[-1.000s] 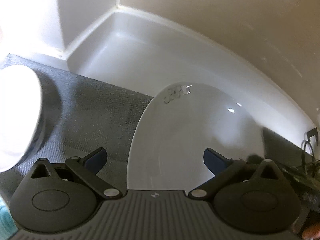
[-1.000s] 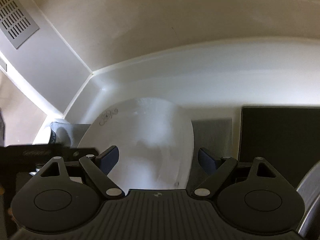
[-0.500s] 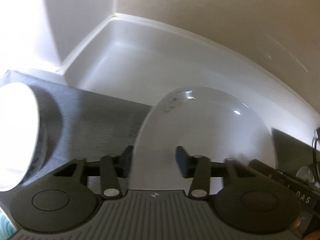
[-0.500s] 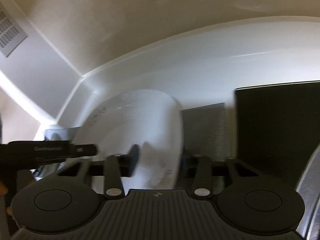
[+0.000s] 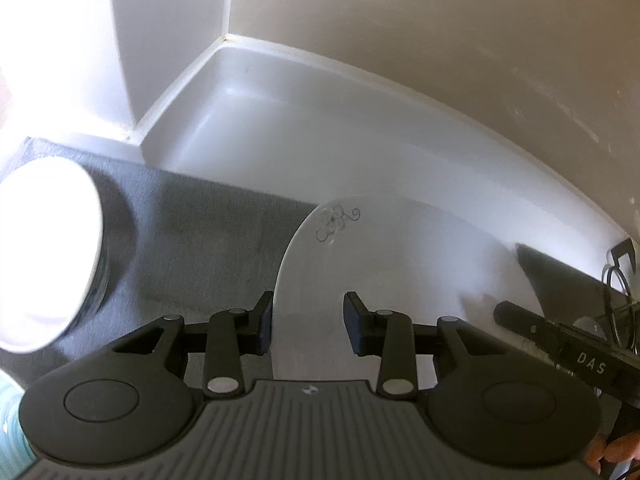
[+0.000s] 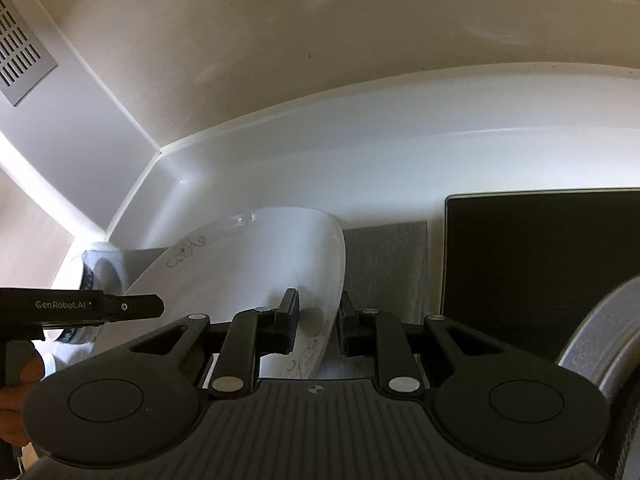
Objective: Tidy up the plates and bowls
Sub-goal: 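Carry the white plate and lower it onto the orange plate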
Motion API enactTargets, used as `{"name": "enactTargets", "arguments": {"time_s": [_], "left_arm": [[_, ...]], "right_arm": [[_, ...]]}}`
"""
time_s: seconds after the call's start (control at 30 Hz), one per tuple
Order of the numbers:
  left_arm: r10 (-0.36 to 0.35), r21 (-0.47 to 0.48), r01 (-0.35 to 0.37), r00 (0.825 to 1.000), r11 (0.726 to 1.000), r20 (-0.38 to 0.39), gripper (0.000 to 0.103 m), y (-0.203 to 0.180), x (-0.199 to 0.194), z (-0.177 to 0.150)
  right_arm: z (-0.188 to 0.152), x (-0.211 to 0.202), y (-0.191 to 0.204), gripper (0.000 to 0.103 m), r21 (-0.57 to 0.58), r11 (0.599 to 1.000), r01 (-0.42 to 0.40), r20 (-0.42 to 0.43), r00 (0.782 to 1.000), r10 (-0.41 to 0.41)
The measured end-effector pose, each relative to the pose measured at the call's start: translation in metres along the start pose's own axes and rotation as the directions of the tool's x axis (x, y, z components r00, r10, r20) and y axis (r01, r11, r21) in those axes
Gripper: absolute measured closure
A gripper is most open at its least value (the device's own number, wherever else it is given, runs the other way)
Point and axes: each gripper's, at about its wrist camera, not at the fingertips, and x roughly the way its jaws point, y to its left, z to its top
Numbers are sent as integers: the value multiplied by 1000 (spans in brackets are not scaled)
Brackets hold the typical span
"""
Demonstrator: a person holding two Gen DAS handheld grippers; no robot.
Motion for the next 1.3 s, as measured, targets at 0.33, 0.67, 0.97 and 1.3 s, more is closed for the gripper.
{"name": "enactTargets", "arguments": {"time_s": [0.33,0.67,0.97,1.3], "left_arm": [[-1,23,1,1000,1000,2,63,1,-20,-26],[-20,58,20,1000,998,10,63,-3,-53,-64],[-25,86,25,1000,996,-5,63,-5,-78,-111],[-16,109,18,1000,994,-17,63,-5,-100,-159]], "right_arm": [[-19,-28,8,81,21,1000,-12,28,1000,12],[-57,-73,18,81,23,1000,0,63,998,-2],[-96,-107,21,81,38,999,6,81,997,-10],[-132,-130,24,81,42,999,7,86,996,-11]]}}
